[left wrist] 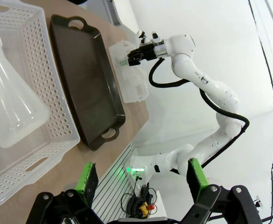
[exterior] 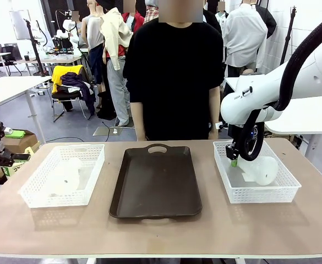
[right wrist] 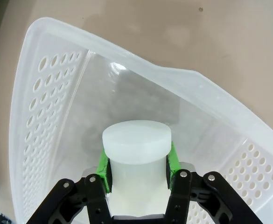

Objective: Prepare the laboratory tools.
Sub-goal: Pick up the Big flask that the person points to.

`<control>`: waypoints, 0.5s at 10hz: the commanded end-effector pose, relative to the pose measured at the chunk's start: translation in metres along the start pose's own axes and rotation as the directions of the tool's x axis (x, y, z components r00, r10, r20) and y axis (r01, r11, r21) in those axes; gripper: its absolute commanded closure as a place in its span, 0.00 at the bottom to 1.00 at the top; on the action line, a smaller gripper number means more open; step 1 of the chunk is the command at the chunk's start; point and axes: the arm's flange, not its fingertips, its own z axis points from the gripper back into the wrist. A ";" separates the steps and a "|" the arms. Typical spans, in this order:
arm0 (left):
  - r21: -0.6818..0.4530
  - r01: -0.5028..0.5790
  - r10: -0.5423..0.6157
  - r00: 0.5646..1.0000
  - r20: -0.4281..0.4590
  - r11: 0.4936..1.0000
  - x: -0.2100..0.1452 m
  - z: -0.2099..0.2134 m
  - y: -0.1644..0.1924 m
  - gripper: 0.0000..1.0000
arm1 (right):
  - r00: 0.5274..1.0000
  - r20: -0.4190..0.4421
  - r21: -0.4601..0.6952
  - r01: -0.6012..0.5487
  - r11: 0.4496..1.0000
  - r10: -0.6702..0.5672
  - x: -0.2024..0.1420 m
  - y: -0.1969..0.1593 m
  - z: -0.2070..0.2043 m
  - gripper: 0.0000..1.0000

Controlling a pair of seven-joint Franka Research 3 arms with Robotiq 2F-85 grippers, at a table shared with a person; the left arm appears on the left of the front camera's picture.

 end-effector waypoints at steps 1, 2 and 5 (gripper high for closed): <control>-0.002 0.006 -0.006 1.000 0.005 1.000 0.000 0.001 -0.002 0.00 | 0.999 -0.028 -0.029 0.026 0.999 -0.027 0.003 -0.003 0.001 1.00; -0.002 0.006 -0.006 1.000 0.005 1.000 0.000 0.001 -0.002 0.00 | 0.999 -0.026 -0.034 0.037 0.999 -0.038 0.001 -0.003 0.002 1.00; -0.002 0.006 -0.006 1.000 0.005 1.000 0.000 0.001 -0.002 0.00 | 1.000 -0.001 -0.001 0.007 1.000 -0.007 -0.001 -0.001 0.000 1.00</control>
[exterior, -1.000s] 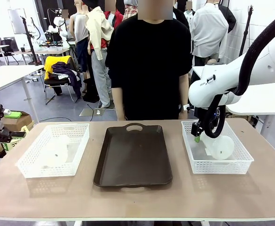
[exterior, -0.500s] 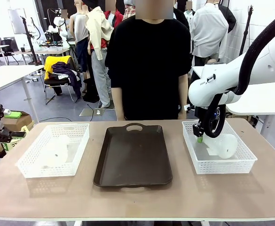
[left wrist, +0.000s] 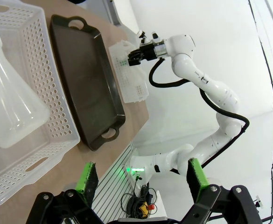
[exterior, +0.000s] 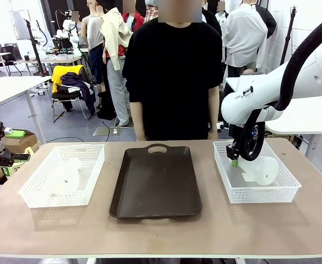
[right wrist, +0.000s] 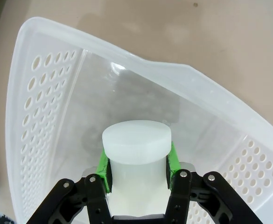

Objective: Prepare the laboratory tools.
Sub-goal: Pick up the Big flask that the person points to, then while moving the picked Big flask to the Handle tray indicated by the person, stop as directed by the person.

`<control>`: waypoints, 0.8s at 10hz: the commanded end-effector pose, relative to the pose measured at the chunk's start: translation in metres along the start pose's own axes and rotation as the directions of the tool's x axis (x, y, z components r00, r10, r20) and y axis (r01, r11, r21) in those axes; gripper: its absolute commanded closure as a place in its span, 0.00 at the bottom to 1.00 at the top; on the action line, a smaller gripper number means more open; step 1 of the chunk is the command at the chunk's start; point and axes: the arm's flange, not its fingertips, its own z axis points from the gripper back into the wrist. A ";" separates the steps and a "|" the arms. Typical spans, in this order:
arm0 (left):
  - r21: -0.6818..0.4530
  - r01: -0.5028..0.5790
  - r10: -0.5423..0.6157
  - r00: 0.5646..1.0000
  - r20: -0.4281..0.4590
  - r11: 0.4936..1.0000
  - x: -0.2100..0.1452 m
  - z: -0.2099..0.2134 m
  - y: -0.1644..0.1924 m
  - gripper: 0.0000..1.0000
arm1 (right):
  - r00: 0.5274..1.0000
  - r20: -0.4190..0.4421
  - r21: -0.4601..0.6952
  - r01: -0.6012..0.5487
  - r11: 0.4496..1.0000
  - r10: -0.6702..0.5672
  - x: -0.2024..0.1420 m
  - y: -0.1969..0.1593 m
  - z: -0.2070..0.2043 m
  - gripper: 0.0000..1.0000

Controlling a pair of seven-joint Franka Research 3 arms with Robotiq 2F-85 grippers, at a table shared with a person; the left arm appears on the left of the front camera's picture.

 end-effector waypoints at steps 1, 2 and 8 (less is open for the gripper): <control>-0.002 0.006 -0.006 1.000 0.005 1.000 0.000 0.001 -0.002 0.00 | 1.000 0.004 -0.002 -0.012 1.000 0.012 0.001 0.000 0.000 1.00; -0.002 0.006 -0.006 1.000 0.005 1.000 0.000 0.001 -0.002 0.00 | 1.000 0.004 -0.002 -0.012 1.000 0.012 0.001 0.000 0.000 1.00; -0.002 0.006 -0.006 1.000 0.005 1.000 0.000 0.001 -0.002 0.00 | 1.000 0.004 -0.002 -0.012 1.000 0.012 0.001 0.000 0.000 1.00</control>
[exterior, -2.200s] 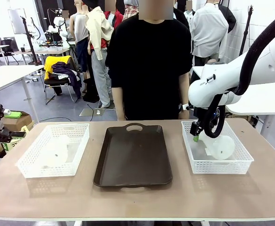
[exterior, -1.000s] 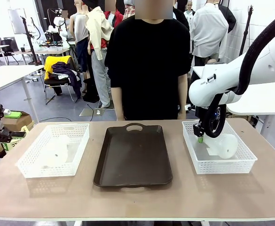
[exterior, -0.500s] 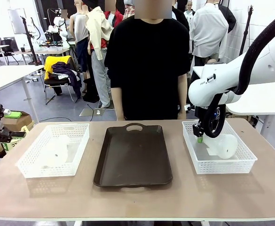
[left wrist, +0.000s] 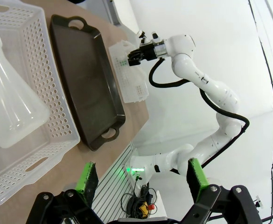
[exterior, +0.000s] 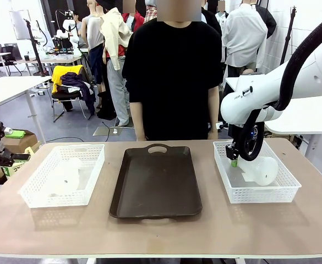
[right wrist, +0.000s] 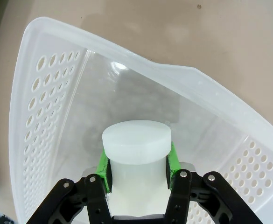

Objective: Prepare the laboratory tools.
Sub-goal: While moving the picked Big flask to the Handle tray indicated by the person, stop as directed by the person.

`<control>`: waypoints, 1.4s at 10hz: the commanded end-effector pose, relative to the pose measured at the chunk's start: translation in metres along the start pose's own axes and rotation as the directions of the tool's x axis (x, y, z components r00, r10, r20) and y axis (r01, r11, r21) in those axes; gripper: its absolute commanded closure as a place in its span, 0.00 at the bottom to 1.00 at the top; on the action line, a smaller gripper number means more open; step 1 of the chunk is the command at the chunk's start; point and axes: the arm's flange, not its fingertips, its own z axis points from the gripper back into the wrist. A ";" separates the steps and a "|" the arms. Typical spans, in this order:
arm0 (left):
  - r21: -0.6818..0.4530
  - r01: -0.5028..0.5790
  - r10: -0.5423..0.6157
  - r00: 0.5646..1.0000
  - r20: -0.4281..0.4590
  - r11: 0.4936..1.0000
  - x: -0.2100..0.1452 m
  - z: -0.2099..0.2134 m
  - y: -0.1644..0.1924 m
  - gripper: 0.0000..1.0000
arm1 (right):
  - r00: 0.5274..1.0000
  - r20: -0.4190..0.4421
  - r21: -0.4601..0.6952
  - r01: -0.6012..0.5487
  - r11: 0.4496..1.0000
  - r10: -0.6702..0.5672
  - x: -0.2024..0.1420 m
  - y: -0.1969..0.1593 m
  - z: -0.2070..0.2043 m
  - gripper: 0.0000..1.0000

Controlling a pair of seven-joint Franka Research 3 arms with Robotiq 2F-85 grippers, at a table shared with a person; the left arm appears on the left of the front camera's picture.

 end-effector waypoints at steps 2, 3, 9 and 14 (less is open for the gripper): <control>-0.002 0.006 -0.006 1.000 0.005 1.000 0.000 0.001 -0.002 0.00 | 1.000 0.003 -0.003 -0.009 1.000 0.009 0.000 -0.001 0.000 1.00; -0.002 0.006 -0.006 1.000 0.005 1.000 0.000 0.001 -0.002 0.00 | 1.000 0.003 -0.003 -0.009 1.000 0.009 0.000 -0.001 0.000 1.00; -0.002 0.006 -0.006 1.000 0.005 1.000 0.000 0.001 -0.002 0.00 | 0.997 -0.015 -0.004 0.074 0.997 -0.074 -0.008 0.006 0.039 1.00; -0.002 0.006 -0.006 1.000 0.005 1.000 0.000 0.001 -0.002 0.00 | 0.995 0.055 -0.029 0.088 0.996 -0.086 -0.031 0.012 0.112 1.00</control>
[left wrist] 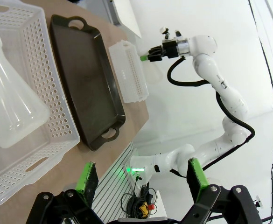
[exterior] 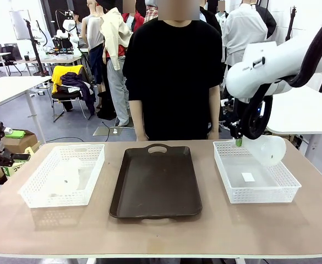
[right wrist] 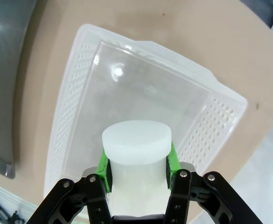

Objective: Prepare the laboratory tools.
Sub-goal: While moving the picked Big flask to the Handle tray indicated by the person, stop as directed by the person.

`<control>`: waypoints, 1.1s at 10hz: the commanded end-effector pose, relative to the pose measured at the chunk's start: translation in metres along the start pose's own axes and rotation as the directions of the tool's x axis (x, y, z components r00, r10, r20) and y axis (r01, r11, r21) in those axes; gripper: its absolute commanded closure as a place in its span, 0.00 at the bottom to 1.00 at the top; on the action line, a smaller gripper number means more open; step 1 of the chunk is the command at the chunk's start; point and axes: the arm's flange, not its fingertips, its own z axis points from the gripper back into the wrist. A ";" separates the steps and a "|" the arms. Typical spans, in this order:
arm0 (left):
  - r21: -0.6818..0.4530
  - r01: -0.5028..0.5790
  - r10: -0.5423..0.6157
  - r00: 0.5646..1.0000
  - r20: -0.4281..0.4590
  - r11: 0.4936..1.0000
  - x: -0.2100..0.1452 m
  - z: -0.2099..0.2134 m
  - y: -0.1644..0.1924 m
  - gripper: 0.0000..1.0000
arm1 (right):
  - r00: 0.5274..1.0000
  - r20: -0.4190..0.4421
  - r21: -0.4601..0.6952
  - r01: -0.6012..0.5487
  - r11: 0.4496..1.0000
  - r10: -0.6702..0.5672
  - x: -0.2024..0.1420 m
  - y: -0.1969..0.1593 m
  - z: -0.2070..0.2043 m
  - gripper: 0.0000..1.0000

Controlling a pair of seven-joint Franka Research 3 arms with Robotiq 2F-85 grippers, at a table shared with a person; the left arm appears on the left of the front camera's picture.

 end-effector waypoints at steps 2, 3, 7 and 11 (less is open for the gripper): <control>-0.002 0.006 -0.006 1.000 0.005 1.000 0.000 0.001 -0.002 0.00 | 1.000 0.011 -0.009 0.024 1.000 -0.024 -0.024 0.010 0.026 1.00; -0.002 0.006 -0.006 1.000 0.005 1.000 0.000 0.001 -0.002 0.00 | 0.999 0.023 -0.025 0.028 0.999 -0.028 -0.028 0.013 0.033 1.00; -0.002 0.006 -0.006 1.000 0.005 1.000 0.000 0.001 -0.002 0.00 | 1.000 0.024 -0.025 0.013 1.000 -0.013 -0.028 0.013 0.045 1.00; -0.002 0.006 -0.006 1.000 0.005 1.000 0.000 0.001 -0.002 0.00 | 1.000 0.024 -0.025 0.013 1.000 -0.013 -0.028 0.013 0.045 1.00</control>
